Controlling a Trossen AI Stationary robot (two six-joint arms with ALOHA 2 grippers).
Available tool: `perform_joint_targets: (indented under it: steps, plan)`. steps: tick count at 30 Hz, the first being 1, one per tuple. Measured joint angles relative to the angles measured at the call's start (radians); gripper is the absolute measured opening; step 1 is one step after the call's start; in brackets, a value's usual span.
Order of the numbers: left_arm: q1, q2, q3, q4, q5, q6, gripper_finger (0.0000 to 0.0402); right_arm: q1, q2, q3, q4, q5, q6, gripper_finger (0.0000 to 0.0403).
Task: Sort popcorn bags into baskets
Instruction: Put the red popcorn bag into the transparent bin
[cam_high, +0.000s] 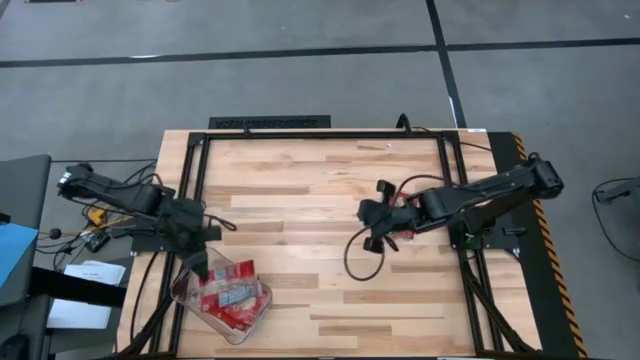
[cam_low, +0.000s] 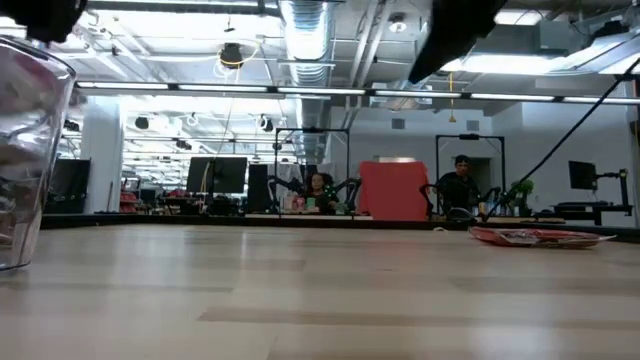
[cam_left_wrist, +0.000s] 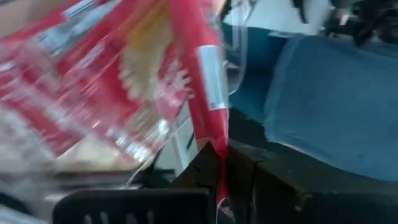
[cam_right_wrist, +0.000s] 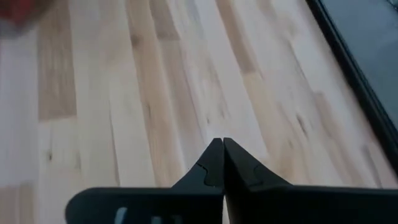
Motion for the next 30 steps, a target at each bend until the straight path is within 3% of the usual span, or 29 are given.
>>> perform_joint_targets:
  steps: [9, 21, 30]
  plan:
    - [-0.051, 0.054, 0.000, -0.227, 0.057, 0.206, 0.0000, 0.011, 0.081, 0.000, 0.027, -0.018, 0.014, 0.0015]
    - [-0.053, 0.235, 0.000, -0.233, 0.186, 0.374, 0.0000, -0.012, 0.090, 0.000, 0.054, -0.030, 0.011, 0.0024]
    - [-0.052, 0.347, 0.103, -0.269, 0.166, 0.480, 0.0000, -0.046, 0.090, 0.000, 0.058, -0.029, -0.013, 0.0020]
